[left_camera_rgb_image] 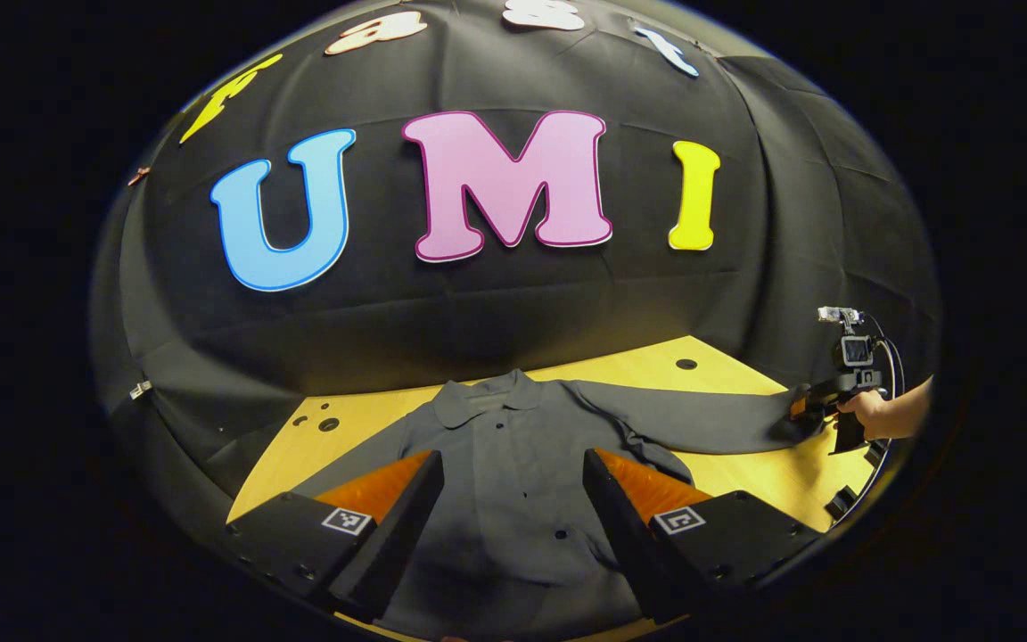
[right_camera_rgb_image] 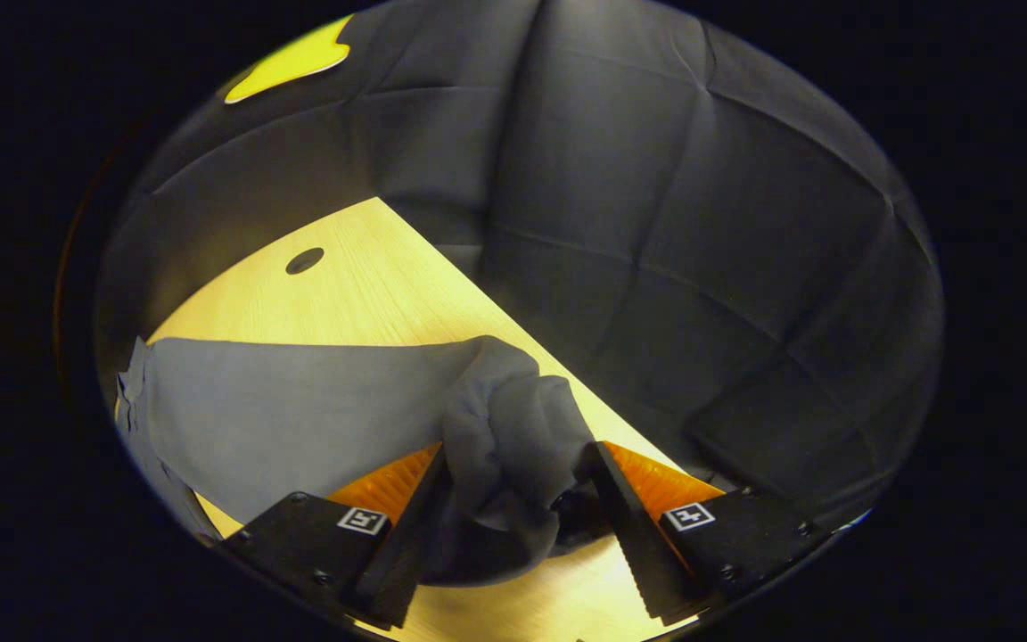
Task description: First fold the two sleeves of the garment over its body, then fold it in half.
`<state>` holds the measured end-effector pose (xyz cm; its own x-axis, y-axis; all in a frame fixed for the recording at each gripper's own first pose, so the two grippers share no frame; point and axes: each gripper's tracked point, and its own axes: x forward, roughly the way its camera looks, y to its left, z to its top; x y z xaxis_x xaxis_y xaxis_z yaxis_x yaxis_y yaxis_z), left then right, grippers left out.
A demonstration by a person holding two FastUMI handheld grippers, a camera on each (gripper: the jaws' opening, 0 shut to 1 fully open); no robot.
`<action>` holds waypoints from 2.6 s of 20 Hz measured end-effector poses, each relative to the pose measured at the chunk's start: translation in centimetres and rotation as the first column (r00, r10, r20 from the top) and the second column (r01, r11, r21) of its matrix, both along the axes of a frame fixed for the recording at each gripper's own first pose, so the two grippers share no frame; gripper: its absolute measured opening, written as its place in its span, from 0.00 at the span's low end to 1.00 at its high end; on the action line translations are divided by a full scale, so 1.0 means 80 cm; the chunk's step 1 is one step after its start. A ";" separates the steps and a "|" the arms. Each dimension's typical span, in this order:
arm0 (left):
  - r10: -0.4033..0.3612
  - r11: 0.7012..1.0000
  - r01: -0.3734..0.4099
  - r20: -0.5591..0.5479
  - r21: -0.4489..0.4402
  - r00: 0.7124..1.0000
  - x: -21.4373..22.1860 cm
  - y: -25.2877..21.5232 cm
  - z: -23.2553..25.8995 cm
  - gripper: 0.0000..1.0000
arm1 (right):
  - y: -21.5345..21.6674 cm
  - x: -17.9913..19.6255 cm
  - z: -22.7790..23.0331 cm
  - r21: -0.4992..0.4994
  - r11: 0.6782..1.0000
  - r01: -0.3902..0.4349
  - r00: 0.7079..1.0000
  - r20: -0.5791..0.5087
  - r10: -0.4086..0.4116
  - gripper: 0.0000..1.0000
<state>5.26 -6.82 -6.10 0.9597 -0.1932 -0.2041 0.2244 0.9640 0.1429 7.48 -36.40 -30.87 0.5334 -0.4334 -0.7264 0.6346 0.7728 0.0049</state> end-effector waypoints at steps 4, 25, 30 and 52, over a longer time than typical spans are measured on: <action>0.016 1.000 -0.017 -0.009 -0.017 1.000 -0.001 0.005 -0.003 0.99 | -0.016 -0.010 -0.001 0.029 0.999 -0.024 1.000 0.011 0.024 0.40; 0.183 0.977 -0.180 0.017 -0.113 0.983 -0.037 0.129 0.020 0.99 | 0.171 0.060 0.274 -0.245 0.860 -0.447 0.866 0.124 0.485 0.07; 0.250 0.961 -0.245 0.024 -0.130 0.968 -0.043 0.194 0.015 0.99 | 0.276 0.105 0.323 -0.296 0.787 -0.542 0.785 0.157 0.600 0.07; 0.620 0.758 -0.625 -0.092 -0.186 0.779 -0.117 0.413 -0.059 0.99 | 0.772 0.191 0.200 -0.205 0.289 -0.935 0.296 -0.006 0.955 0.07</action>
